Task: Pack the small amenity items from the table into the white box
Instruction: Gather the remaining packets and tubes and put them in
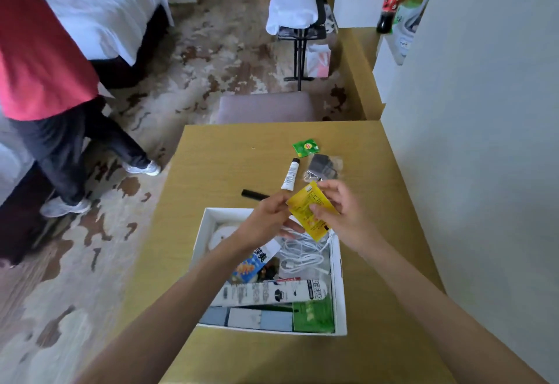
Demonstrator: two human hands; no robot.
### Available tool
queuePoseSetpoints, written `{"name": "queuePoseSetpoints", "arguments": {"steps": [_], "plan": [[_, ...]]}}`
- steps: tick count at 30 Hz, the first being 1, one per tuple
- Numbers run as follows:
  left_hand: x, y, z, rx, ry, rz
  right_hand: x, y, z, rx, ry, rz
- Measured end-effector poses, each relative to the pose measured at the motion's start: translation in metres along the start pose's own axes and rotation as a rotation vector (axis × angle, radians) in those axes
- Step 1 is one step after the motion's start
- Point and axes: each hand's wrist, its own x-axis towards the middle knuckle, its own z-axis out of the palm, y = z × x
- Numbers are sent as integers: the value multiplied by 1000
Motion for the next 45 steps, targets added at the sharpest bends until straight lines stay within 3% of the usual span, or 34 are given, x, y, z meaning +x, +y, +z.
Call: {"name": "queuePoseSetpoints", "arguments": {"steps": [8,15,20,24,32,40,45], "plan": [[-45,-2,-21,186,-122,-35,-23,-11,19,-142,-42,-4],[-53,-67,-22,1050,-314,35,-49,3,11,-485,-165,111],[-43,-97,-15,1373,-364,101,-62,21,20,-628,-190,138],[-41,-102,-14,1412,-408,149,-60,24,19,-669,-124,144],[-58,-93,-35,1340,-344,360,-49,24,20,-787,-104,83],[-75,-96,-41,1297,-457,235,-34,35,53,-1056,-563,67],[-73,-94,-46,1121,-546,128,-32,56,58,-965,-600,198]]}}
